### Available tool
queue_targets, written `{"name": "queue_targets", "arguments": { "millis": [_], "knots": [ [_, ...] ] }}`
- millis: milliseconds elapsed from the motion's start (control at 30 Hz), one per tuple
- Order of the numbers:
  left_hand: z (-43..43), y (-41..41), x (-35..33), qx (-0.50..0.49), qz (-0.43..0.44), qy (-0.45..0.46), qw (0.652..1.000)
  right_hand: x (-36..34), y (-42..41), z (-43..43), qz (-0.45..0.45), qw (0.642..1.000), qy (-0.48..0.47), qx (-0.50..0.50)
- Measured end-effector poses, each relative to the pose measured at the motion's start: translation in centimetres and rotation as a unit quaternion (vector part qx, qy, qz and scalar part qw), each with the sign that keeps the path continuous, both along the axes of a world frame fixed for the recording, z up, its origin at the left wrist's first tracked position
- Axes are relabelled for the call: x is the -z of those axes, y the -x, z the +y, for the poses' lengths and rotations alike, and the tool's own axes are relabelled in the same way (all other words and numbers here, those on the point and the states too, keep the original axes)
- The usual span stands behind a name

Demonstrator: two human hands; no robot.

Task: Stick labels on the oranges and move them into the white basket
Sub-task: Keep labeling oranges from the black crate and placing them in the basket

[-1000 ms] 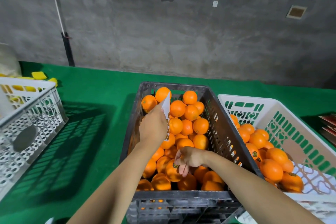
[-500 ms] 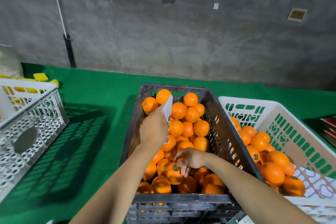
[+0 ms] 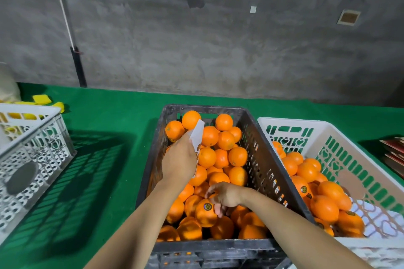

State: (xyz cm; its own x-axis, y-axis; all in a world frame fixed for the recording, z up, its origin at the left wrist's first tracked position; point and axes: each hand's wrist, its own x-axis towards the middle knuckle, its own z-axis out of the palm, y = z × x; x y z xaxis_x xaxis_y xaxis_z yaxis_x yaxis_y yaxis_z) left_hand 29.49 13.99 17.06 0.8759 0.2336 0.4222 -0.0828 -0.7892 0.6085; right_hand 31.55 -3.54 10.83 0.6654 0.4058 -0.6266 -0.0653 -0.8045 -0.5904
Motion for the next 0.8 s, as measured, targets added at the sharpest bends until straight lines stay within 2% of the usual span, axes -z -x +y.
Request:
{"name": "queue_targets", "arguments": {
  "millis": [233,433,800],
  "knots": [
    [-0.09,0.02,0.03,0.007,0.011,-0.010,1.000,-0.48,0.12,0.34,-0.017,0.999,0.020,-0.034],
    [-0.04,0.01,0.10,0.002,0.013,-0.007,1.000,-0.35,0.27,0.26,-0.053,0.997,0.046,-0.013],
    [0.12,0.36,-0.13,0.013,-0.004,-0.006,1.000,-0.52,0.35,0.09,-0.069,0.992,0.098,-0.032]
  ]
}}
